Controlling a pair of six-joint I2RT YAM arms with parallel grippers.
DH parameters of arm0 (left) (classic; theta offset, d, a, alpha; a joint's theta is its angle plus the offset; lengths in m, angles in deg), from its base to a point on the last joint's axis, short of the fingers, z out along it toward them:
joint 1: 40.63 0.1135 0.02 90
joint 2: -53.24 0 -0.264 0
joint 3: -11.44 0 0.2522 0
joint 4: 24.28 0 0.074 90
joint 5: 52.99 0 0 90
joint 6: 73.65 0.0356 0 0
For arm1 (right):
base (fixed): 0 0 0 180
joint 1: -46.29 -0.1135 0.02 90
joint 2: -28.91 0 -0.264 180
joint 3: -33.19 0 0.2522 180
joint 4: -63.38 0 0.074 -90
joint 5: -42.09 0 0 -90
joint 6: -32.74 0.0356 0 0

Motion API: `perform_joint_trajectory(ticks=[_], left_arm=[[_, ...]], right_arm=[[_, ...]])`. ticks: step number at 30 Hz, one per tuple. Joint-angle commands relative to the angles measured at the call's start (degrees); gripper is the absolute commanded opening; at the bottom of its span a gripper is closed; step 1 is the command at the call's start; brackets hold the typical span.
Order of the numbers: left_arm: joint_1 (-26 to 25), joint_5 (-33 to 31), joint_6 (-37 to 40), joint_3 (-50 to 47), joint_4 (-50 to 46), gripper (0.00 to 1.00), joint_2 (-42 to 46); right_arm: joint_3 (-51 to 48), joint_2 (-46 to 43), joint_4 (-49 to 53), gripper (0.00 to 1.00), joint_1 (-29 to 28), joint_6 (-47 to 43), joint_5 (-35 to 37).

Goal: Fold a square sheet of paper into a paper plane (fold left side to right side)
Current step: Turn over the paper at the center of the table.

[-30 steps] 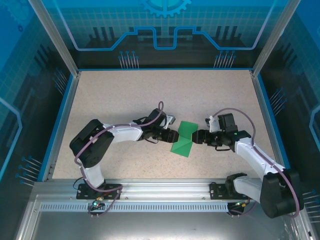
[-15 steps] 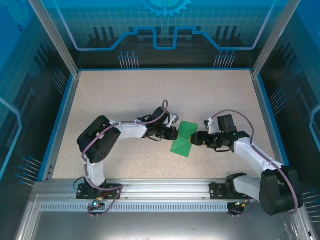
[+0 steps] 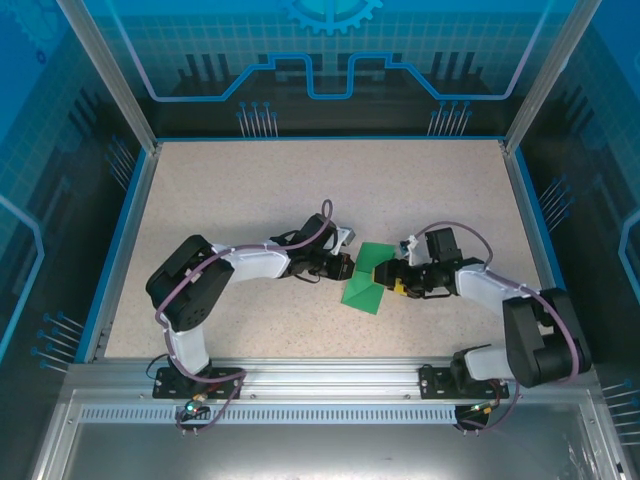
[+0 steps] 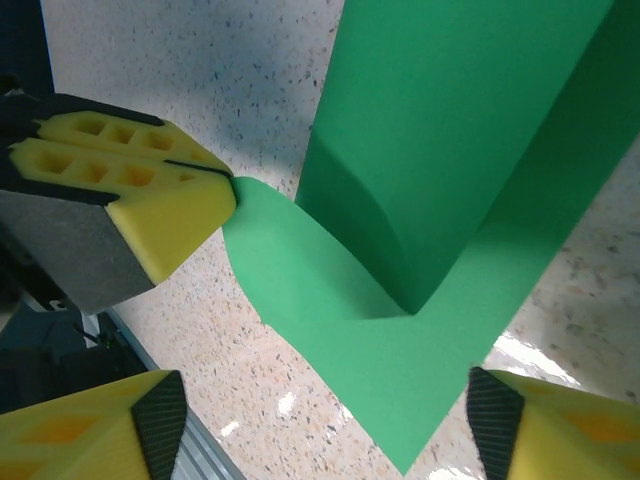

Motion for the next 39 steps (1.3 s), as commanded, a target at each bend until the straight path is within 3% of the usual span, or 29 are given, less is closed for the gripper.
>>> perform_joint_trajectory(ticks=[1,8,10,15,18,24,29,33,39], left_arm=[[0.5,-0.7,0.4,-1.2,0.2,0.08,2.2],[0.5,-1.0,0.4,-1.5,0.2,0.09,2.7],[0.6,-0.9,0.1,-1.6,0.3,0.13,3.1],[2.4,-0.5,-2.3,-4.3,2.5,0.34,6.6],[5.0,0.8,-5.8,-8.7,6.5,0.49,11.6],[10.2,4.4,-11.8,-16.8,12.7,0.77,26.1],[11.7,8.3,-14.6,-18.1,14.2,0.97,37.9],[11.7,13.9,-18.0,-17.2,19.5,0.99,42.4],[8.7,18.6,-20.3,-14.2,26.3,0.99,41.4]], right_arm=[[2.4,3.6,-4.1,0.72,-1.6,2.5,-2.7],[4.2,10.7,-10.1,0.57,-3.9,5.0,-3.0],[4.8,11.7,-11.4,0.46,-4.4,5.0,-3.0],[5.9,11.7,-12.6,0.17,-4.3,3.7,-2.8],[5.9,8.2,-12.4,0.09,-3.7,2.2,-3.5],[6.6,-3.2,-13.0,0.08,0.6,0.1,-10.2],[11.1,-11.3,-12.6,0.09,2.8,0.9,-18.1],[16.2,-15.0,-12.3,0.09,2.1,2.6,-22.5],[22.1,-16.7,-11.8,0.10,-3.1,4.4,-24.3]])
